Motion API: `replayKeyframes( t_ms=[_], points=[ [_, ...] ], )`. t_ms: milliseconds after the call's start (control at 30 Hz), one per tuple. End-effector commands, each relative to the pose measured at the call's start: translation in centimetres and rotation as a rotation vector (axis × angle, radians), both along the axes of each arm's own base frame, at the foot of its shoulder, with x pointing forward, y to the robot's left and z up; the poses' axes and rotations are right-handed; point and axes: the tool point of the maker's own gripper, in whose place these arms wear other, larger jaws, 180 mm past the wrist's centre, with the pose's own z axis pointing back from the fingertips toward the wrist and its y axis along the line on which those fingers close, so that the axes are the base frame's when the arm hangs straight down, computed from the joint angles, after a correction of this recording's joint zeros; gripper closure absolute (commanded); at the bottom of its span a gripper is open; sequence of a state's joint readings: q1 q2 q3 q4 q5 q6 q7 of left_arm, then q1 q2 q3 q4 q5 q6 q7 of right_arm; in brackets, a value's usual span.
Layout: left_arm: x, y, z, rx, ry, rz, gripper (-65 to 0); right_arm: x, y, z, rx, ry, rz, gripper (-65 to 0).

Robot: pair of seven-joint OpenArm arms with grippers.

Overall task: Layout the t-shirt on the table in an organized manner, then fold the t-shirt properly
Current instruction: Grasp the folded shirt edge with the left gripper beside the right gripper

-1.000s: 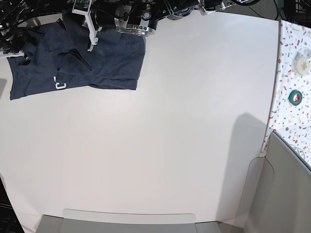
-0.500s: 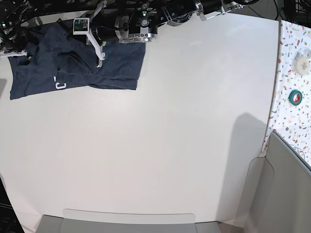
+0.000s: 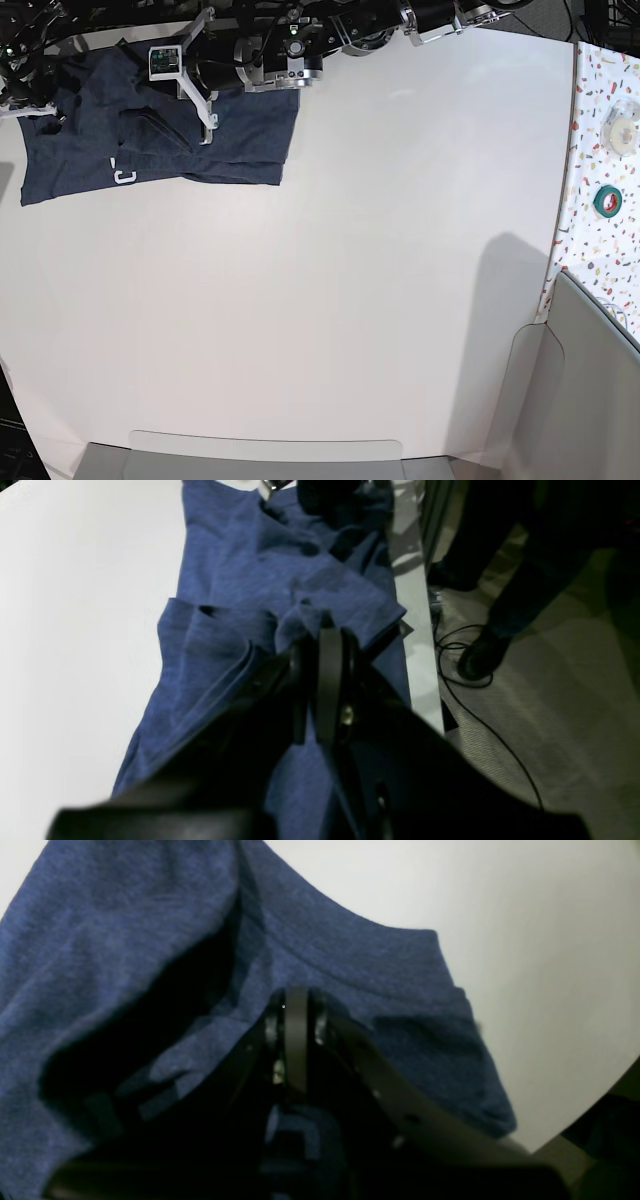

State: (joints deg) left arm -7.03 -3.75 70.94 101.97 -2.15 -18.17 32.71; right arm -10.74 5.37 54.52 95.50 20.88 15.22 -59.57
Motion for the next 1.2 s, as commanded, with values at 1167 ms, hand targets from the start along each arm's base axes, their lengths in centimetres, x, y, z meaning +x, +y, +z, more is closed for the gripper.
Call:
replayKeyframes(
  t_ms=[1167],
  points=[
    [3.8,2.8,1.2,-0.079,0.075,0.215,-25.0,3.5,-2.6,7.5,-0.179,-0.129,0.054,-8.1]
  ],
)
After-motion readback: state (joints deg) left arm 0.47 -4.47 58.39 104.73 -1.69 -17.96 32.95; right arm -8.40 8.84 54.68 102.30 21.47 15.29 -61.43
